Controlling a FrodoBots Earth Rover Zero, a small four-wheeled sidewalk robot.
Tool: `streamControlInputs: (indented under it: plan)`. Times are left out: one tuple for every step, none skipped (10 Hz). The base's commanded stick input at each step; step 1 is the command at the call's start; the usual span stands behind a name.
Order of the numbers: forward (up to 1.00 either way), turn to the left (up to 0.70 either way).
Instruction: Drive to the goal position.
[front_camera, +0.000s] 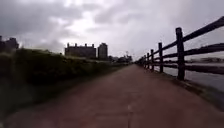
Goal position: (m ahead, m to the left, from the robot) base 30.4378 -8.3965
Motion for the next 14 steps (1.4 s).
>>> streamControlInputs:
  plan:
    - [1.00, 0.00]
    - [1.00, 0.00]
    - [1.00, 0.00]
    - [1.00, 0.00]
    - [1.00, 0.00]
    - [1.00, 0.00]
    - [1.00, 0.00]
    - [1.00, 0.00]
    - [1.00, 0.00]
    - [1.00, 0.00]
    - [1.00, 0.00]
    - [1.00, 0.00]
    - [1.00, 0.00]
    - [1.00, 0.00]
